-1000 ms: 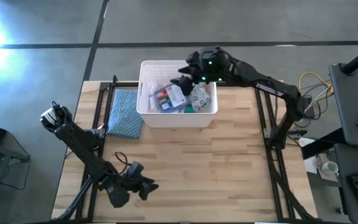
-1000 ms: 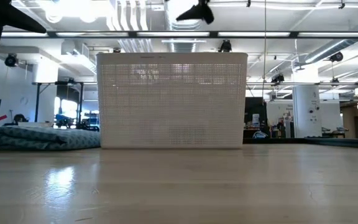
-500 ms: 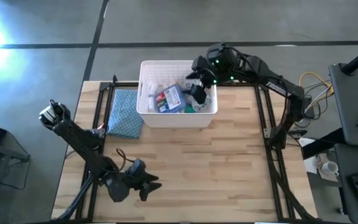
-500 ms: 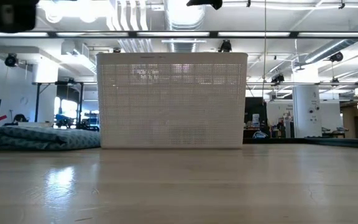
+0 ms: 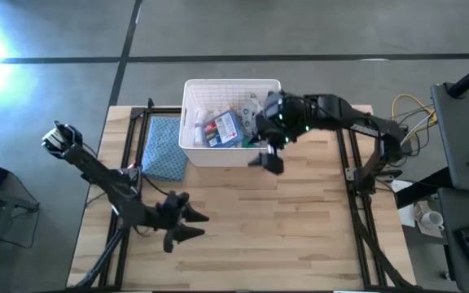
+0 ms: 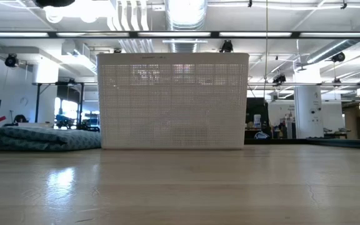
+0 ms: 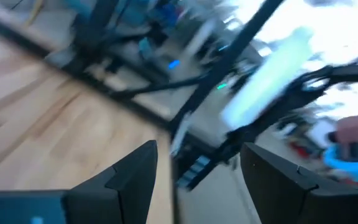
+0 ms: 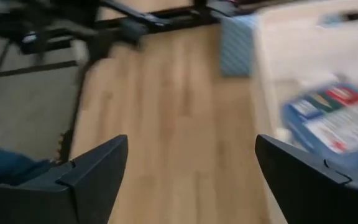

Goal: Pick & place medical supplies in basket/bin
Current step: Return to Home Position

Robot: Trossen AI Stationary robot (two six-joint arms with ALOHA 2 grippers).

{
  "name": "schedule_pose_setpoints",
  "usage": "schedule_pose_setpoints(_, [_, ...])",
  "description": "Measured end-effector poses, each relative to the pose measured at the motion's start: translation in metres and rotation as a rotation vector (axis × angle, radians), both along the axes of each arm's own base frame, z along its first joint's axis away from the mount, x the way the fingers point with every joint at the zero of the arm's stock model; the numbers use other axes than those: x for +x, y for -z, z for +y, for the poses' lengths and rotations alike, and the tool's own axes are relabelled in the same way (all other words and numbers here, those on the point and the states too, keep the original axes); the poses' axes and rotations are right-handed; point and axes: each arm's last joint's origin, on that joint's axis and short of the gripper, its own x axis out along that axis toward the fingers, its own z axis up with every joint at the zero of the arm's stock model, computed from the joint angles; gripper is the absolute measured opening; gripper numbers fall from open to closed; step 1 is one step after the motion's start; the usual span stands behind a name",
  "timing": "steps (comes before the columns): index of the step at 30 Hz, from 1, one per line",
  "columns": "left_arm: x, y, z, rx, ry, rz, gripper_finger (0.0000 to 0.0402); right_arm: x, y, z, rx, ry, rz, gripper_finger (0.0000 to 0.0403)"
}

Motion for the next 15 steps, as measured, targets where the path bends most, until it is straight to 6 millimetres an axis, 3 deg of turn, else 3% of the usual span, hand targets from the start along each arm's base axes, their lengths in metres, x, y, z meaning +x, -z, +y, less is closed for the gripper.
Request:
schedule_pose_setpoints(3, [-0.001,0.013,0.013,0.004,0.062,-0.115,0.0212,0.002,-0.002,0.026,0.001,-0.075,-0.034,0.0338])
schedule_pose_setpoints(7, [0.007,0.028,0.028,0.003,0.097,-0.121,0.0212,0.007,-0.004,0.058,0.036,-0.139,-0.118,0.0333])
schedule_pose_setpoints(12, [0.023,0.027,0.056,0.042,0.18,-0.145,0.0212,0.021,0.002,0.093,0.118,-0.184,-0.276,0.0329])
schedule_pose_setpoints(15, [0.027,0.024,0.077,0.073,0.202,-0.172,0.0212,0.029,0.019,0.104,0.161,-0.184,-0.275,0.0329])
